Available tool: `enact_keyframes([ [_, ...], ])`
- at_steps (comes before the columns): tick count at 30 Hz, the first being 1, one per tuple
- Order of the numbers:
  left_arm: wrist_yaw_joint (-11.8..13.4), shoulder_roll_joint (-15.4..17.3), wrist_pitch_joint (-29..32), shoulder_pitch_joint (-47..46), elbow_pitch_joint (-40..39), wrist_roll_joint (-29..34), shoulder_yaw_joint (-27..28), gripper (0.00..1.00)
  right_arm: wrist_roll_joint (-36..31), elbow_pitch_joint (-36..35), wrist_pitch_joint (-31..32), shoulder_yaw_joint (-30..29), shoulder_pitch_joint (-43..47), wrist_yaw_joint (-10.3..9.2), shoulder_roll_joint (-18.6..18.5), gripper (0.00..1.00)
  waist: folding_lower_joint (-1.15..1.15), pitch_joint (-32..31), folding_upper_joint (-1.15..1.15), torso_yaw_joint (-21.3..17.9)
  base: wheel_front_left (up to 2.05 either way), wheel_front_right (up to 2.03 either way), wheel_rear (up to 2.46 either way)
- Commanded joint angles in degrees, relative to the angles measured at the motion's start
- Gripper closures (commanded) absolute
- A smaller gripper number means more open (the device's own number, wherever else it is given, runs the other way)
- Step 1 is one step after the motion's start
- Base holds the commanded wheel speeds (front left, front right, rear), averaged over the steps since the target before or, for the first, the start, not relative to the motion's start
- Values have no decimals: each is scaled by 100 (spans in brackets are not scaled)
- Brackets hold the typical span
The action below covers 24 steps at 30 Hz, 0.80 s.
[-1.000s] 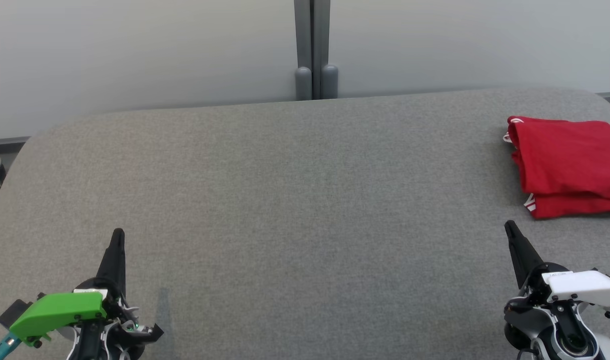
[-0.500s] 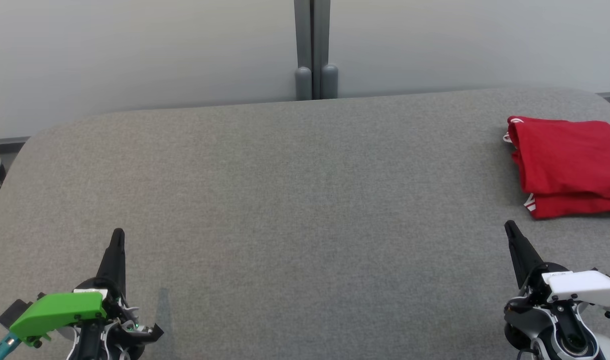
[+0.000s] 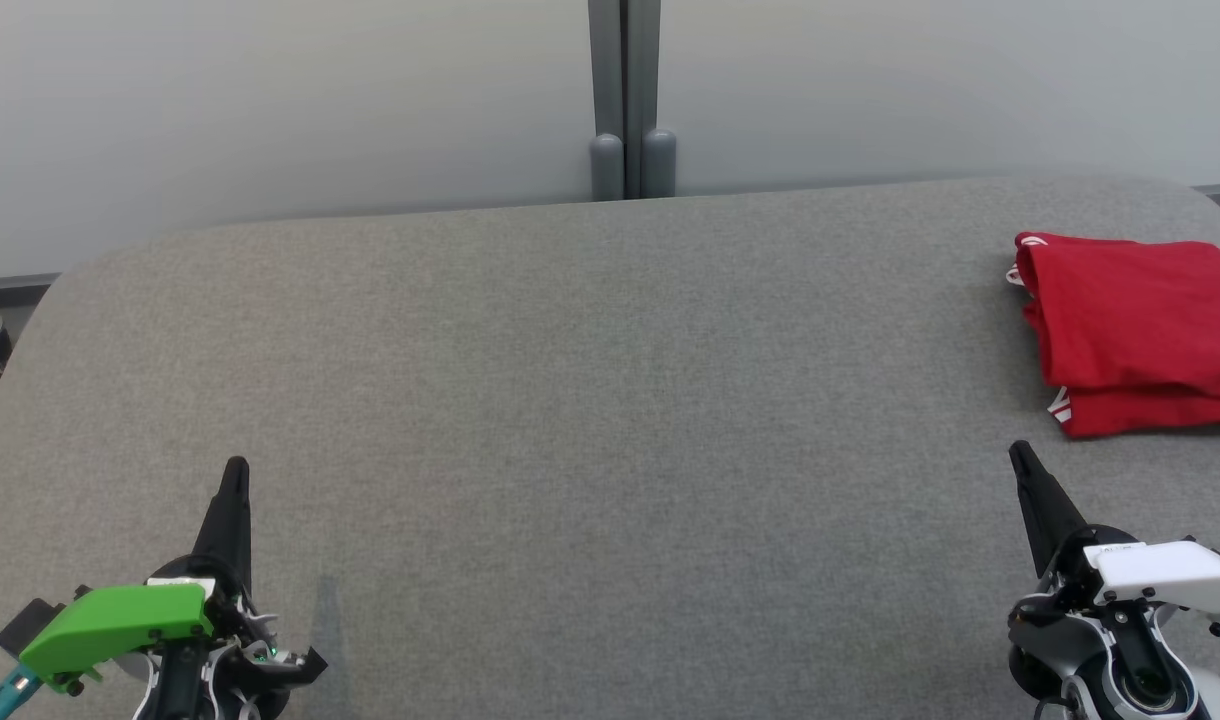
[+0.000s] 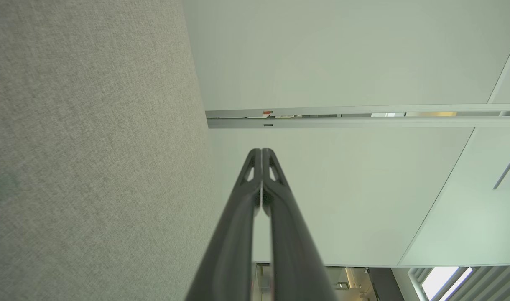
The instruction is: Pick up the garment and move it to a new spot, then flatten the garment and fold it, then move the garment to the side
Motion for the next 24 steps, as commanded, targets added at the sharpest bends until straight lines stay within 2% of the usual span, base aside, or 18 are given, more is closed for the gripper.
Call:
enact_keyframes([
  [1, -19, 33, 27, -57, -20, -19, 12, 100, 11, -22, 20, -12, -38, 0, -30, 100, 0, 0, 0, 0, 0, 0, 0],
  [24, -19, 33, 27, -57, -20, -19, 11, 100, 11, -22, 20, -11, -38, 0, -30, 100, 0, 0, 0, 0, 0, 0, 0],
])
